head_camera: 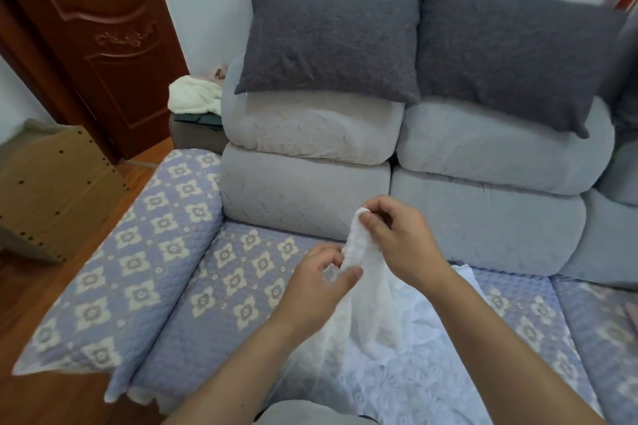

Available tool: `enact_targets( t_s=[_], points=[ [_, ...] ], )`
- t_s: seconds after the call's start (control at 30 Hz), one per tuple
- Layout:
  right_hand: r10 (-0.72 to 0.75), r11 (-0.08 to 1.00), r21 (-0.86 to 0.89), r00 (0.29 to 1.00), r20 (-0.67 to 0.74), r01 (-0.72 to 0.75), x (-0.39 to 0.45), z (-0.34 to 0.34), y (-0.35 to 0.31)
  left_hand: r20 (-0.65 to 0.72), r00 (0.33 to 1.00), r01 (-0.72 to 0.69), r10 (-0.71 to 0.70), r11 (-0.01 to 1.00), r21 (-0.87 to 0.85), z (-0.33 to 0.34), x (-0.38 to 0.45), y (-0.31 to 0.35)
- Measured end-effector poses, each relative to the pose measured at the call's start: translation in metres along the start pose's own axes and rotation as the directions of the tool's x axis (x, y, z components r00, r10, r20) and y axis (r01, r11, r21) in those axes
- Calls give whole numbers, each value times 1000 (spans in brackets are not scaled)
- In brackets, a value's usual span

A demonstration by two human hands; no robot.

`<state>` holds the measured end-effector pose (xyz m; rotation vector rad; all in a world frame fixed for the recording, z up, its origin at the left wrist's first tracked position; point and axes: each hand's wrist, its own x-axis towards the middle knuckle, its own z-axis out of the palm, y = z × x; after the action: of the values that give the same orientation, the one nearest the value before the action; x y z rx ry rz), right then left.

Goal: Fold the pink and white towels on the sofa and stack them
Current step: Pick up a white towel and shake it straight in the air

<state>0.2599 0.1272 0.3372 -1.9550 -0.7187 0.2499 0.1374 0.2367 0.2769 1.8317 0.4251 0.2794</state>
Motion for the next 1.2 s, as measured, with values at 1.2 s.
enact_targets(
  t_s=[1.2],
  points=[
    [-187,975,19,865,-465,220,-37,-50,-39,18,1000,16,-16,999,-38,13,-9,36]
  ],
)
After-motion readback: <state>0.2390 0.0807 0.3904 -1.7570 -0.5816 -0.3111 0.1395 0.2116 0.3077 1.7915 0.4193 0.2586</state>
